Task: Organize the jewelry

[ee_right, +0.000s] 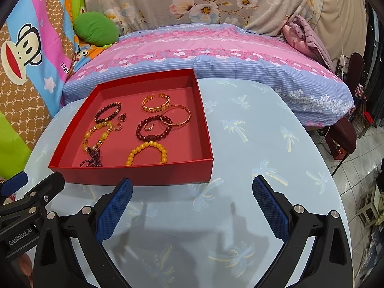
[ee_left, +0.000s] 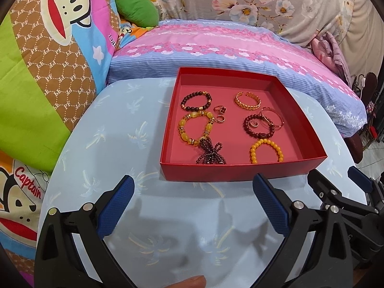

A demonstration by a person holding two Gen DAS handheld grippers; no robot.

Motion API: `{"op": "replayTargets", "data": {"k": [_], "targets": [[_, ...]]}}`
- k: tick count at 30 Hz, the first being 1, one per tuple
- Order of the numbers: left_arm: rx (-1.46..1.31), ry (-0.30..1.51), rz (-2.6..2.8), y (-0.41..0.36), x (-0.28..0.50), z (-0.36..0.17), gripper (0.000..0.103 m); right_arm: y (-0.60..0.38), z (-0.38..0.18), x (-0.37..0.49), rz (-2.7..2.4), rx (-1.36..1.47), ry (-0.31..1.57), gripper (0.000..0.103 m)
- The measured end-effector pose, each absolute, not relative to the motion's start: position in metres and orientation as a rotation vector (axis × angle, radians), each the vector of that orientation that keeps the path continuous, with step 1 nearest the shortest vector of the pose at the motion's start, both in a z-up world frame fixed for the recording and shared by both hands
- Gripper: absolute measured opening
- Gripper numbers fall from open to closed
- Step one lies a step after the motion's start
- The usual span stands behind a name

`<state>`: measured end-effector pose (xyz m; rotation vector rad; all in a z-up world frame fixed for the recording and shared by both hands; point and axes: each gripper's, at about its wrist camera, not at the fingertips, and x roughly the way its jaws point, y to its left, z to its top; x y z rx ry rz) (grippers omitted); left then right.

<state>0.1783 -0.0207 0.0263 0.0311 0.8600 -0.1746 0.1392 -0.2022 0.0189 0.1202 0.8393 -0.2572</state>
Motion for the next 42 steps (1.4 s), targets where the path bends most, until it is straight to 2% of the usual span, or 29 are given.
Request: {"op": "replayTargets", "data": {"k": [42], "targets": [[0.046,0.863,-0.165,-0.0192,0.1748,0.0258,0.094,-0.1961,0.0154,0.1378,-0.261,0.114,0.848,0.096]]}}
